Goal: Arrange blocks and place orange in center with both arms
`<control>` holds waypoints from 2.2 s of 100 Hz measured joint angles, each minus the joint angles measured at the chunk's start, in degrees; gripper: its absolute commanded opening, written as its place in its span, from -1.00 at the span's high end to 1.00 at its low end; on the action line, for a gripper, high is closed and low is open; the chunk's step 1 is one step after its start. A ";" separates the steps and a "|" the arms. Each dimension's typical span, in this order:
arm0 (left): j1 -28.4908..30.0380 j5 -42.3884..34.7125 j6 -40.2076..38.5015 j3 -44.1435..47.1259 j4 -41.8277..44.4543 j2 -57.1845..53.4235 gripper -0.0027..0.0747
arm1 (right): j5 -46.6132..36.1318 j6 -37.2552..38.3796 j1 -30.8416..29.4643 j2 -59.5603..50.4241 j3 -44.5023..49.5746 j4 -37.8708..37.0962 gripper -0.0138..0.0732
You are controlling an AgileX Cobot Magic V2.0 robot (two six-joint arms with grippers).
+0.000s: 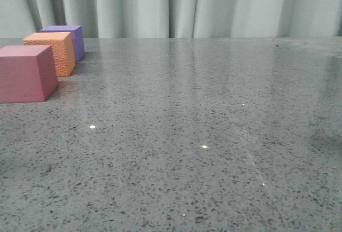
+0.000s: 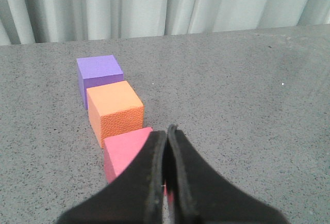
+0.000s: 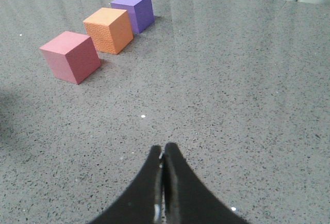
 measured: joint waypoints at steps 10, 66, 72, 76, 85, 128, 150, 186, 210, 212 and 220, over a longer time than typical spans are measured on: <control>0.00 -0.15 0.00 0.00 -0.09 0.00 0.98 | -0.11 0.00 0.00 0.00 0.00 0.00 0.96; 0.00 0.98 0.00 0.25 -0.61 0.00 0.98 | -0.11 0.00 0.00 0.00 0.00 0.00 0.96; 0.36 1.57 0.00 0.47 -1.46 -0.07 0.98 | -0.11 0.00 0.00 0.00 0.00 0.00 0.96; 0.46 1.68 0.32 0.49 -1.85 -0.21 0.98 | -0.11 0.00 0.00 0.00 0.00 -0.02 0.96; 1.62 1.10 2.98 1.44 -2.40 -1.26 0.98 | -0.20 0.00 0.00 0.00 0.00 -0.02 0.96; 18.26 -8.98 34.23 11.15 -21.31 -9.88 0.98 | -0.20 0.00 0.00 0.00 0.00 -0.02 0.96; 25.42 -11.37 35.51 18.95 -25.06 -16.98 0.98 | -0.20 0.00 0.00 0.00 0.00 -0.02 0.96; 30.27 -13.71 35.51 29.71 -26.66 -27.10 0.98 | -0.20 0.00 0.00 0.00 0.00 -0.02 0.96; 33.10 -14.10 35.51 34.48 -28.02 -33.99 0.98 | -0.20 0.00 0.00 0.00 0.00 -0.12 0.96; 33.15 -14.34 35.51 34.48 -28.31 -34.45 0.98 | -0.20 0.00 0.00 0.00 0.00 -0.12 0.96; 33.39 -13.07 35.51 34.48 -29.04 -34.90 0.98 | -0.20 0.00 0.00 -0.11 0.00 -0.12 0.96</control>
